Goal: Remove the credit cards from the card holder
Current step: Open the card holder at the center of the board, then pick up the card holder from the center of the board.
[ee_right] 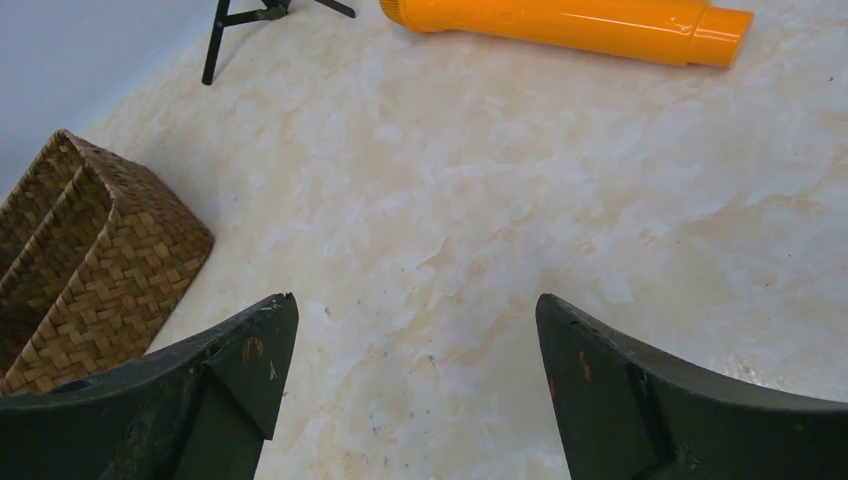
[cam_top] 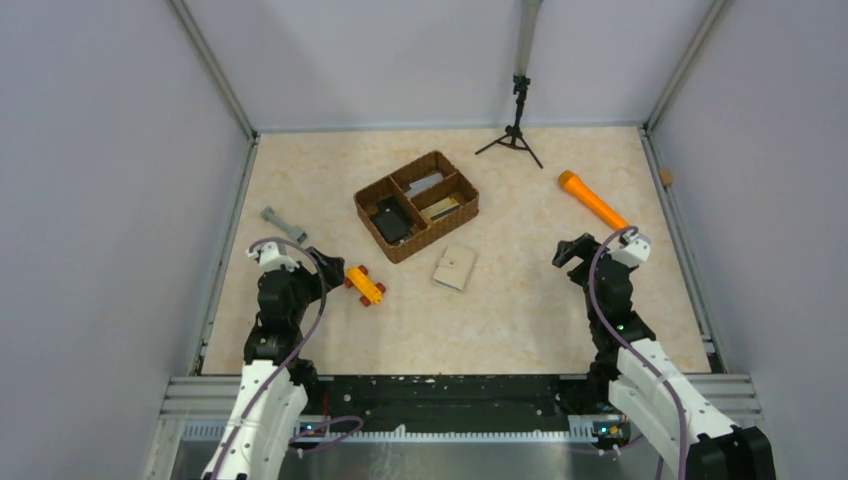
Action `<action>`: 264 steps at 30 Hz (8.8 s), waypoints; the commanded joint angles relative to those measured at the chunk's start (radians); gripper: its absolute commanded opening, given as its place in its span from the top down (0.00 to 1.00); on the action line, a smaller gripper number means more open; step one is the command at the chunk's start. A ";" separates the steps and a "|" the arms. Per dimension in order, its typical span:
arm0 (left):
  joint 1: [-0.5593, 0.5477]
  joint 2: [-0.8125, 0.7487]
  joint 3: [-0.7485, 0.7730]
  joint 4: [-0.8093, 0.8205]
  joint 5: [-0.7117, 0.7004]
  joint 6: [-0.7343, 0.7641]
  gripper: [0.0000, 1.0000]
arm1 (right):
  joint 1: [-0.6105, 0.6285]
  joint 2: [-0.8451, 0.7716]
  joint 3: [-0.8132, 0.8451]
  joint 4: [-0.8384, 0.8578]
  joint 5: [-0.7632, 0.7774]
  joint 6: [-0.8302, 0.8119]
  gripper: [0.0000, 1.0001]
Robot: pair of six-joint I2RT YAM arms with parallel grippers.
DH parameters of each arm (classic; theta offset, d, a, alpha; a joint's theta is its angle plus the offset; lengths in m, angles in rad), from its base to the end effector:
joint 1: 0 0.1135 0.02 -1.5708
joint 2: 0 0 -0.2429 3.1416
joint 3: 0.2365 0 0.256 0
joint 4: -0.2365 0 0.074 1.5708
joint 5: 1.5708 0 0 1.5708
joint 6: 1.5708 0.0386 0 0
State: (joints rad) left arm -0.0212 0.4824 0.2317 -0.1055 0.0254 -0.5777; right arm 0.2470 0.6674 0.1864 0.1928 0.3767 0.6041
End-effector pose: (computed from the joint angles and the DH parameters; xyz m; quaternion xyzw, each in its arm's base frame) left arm 0.1663 -0.0045 0.1833 -0.2186 0.7915 -0.1783 0.5421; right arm 0.1809 0.0310 0.1706 0.2500 0.7547 0.1059 0.5972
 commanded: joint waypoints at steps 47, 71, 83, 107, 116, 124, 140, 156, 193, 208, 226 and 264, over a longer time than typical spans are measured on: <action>-0.903 0.782 0.640 -0.115 -0.431 0.333 0.36 | 0.005 0.031 0.033 0.097 -0.098 -0.014 0.08; -0.915 1.444 1.200 -0.466 -0.339 0.303 0.41 | 0.005 0.030 0.030 0.098 -0.107 -0.011 0.08; -0.835 1.466 1.172 -0.454 -0.241 0.245 0.54 | 0.005 0.037 0.028 0.106 -0.114 -0.012 0.08; -0.718 1.322 1.033 -0.322 0.045 0.180 1.00 | 0.005 0.297 0.039 0.375 -0.511 -0.005 0.13; -0.633 1.180 0.883 -0.122 0.239 0.060 1.00 | 0.050 0.539 0.094 0.518 -0.699 0.022 0.13; -0.624 1.127 0.864 -0.131 0.276 0.040 1.00 | 0.099 0.579 0.133 0.498 -0.698 -0.013 0.13; -0.623 1.028 0.860 -0.100 0.373 0.015 1.00 | 0.144 0.597 0.159 0.488 -0.713 -0.046 0.13; -0.624 1.033 0.865 -0.142 0.358 0.032 1.00 | 0.144 0.654 0.191 0.456 -0.730 -0.042 0.20; -0.678 1.149 0.709 -0.217 0.052 0.258 1.00 | 0.144 0.769 0.289 0.087 -0.752 0.030 0.46; -0.678 1.179 0.672 -0.126 0.094 0.277 1.00 | 0.144 0.714 0.297 0.206 -0.924 0.145 0.61; -0.678 1.208 0.677 -0.103 0.114 0.282 1.00 | 0.179 0.732 0.372 0.071 -0.930 0.068 0.72; -0.681 1.217 0.680 -0.104 0.116 0.283 1.00 | 0.405 0.843 0.574 -0.231 -0.553 -0.107 0.70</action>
State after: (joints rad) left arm -0.6964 1.6718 0.9195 -0.2333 0.1417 -0.3107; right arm 0.6376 1.4818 0.7349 -0.0082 -0.2207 0.5156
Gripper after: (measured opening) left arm 0.004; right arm 0.294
